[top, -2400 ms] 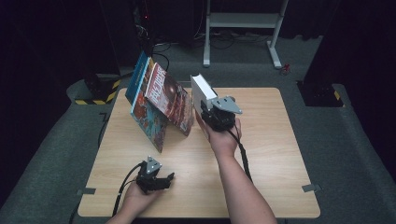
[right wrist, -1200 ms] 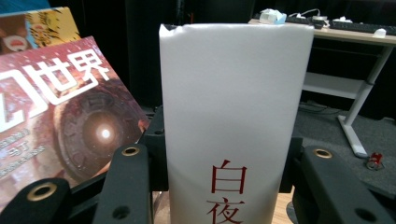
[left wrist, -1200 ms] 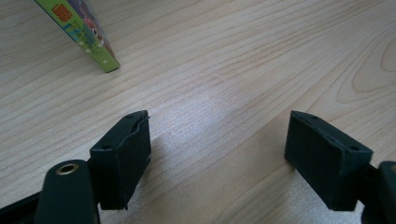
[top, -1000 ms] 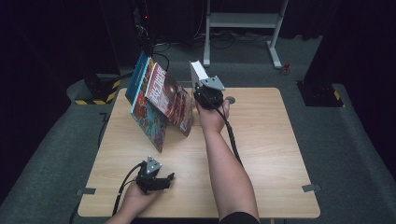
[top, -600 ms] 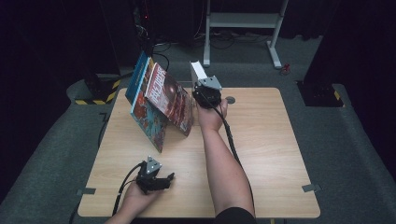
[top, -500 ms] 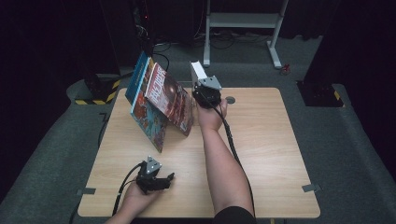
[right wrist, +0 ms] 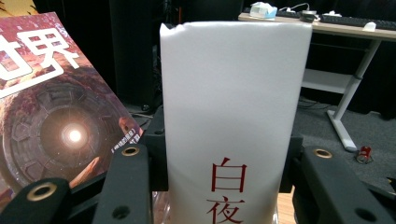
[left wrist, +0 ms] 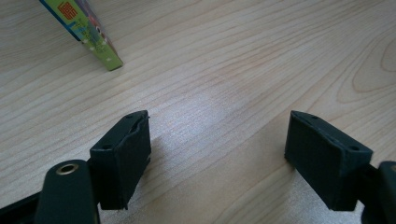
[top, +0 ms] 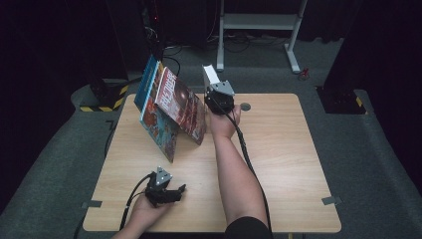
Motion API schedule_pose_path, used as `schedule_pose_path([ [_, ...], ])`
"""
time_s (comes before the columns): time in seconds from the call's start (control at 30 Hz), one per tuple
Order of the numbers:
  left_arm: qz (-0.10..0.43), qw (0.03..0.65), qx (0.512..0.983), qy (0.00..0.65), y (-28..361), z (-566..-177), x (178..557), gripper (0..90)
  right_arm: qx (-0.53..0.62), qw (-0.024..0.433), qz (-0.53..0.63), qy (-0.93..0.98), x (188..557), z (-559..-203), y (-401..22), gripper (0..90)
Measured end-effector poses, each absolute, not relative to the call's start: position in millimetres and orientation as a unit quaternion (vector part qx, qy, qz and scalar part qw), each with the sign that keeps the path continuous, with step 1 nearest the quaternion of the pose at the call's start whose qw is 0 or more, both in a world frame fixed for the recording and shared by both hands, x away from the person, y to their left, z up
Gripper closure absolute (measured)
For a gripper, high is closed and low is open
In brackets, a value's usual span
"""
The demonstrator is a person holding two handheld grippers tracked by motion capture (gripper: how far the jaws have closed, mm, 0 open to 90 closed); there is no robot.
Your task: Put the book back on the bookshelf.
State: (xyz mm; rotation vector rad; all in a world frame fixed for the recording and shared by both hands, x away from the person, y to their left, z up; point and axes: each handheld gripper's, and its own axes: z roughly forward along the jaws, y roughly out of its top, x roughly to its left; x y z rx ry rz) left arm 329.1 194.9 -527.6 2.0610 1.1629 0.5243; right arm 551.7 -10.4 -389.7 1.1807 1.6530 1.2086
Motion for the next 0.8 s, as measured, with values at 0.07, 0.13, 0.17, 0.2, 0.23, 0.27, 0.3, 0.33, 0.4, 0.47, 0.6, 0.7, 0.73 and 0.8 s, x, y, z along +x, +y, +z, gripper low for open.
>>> schedule_pose_path([
  [0.07, 0.203, 0.351, 0.796, 0.449, 195.0, -527.6, 329.0, 22.6, 0.461, 0.38, 0.474, 0.647, 552.0, -390.2, -9.5, 54.4],
  [0.13, 0.203, 0.351, 0.797, 0.448, 195.0, -527.7, 329.0, 22.6, 0.461, 0.382, 0.473, 0.647, 551.9, -390.8, -9.2, 54.4],
  [0.17, 0.203, 0.351, 0.797, 0.448, 195.1, -527.7, 329.1, 22.6, 0.461, 0.382, 0.473, 0.647, 551.9, -390.8, -9.2, 54.4],
  [0.2, 0.203, 0.351, 0.797, 0.448, 195.0, -527.7, 329.1, 22.6, 0.46, 0.382, 0.473, 0.647, 552.0, -391.1, -8.9, 54.4],
  [0.23, 0.203, 0.351, 0.797, 0.448, 195.0, -527.7, 329.0, 22.6, 0.46, 0.382, 0.473, 0.647, 551.8, -391.3, -8.8, 54.4],
  [0.27, 0.203, 0.351, 0.797, 0.448, 195.1, -527.7, 329.0, 22.6, 0.459, 0.382, 0.474, 0.647, 551.7, -391.5, -8.8, 54.4],
  [0.3, 0.203, 0.351, 0.797, 0.447, 195.2, -527.7, 329.1, 22.6, 0.459, 0.383, 0.474, 0.647, 551.6, -391.6, -8.9, 54.4],
  [0.33, 0.203, 0.351, 0.797, 0.448, 195.1, -527.7, 329.1, 22.6, 0.459, 0.383, 0.474, 0.647, 551.6, -391.8, -9.0, 54.4],
  [0.4, 0.203, 0.352, 0.797, 0.447, 195.2, -527.7, 329.1, 22.6, 0.462, 0.38, 0.472, 0.647, 551.1, -394.1, -8.6, 54.4],
  [0.47, 0.204, 0.352, 0.796, 0.447, 195.1, -527.9, 329.1, 22.6, 0.461, 0.382, 0.471, 0.648, 551.2, -395.7, -8.6, 54.4],
  [0.6, 0.203, 0.353, 0.797, 0.447, 195.1, -527.8, 328.9, 22.6, 0.462, 0.381, 0.474, 0.646, 550.6, -401.9, -10.5, 54.4],
  [0.7, 0.202, 0.353, 0.796, 0.448, 194.9, -527.9, 328.7, 22.6, 0.461, 0.381, 0.477, 0.644, 549.8, -403.1, -10.8, 54.4],
  [0.73, 0.202, 0.353, 0.796, 0.449, 194.9, -527.9, 328.7, 22.6, 0.461, 0.382, 0.478, 0.643, 549.7, -403.3, -10.9, 54.4],
  [0.8, 0.202, 0.354, 0.795, 0.449, 194.8, -527.9, 328.6, 22.6, 0.46, 0.384, 0.481, 0.64, 549.5, -405.1, -10.9, 54.4],
])
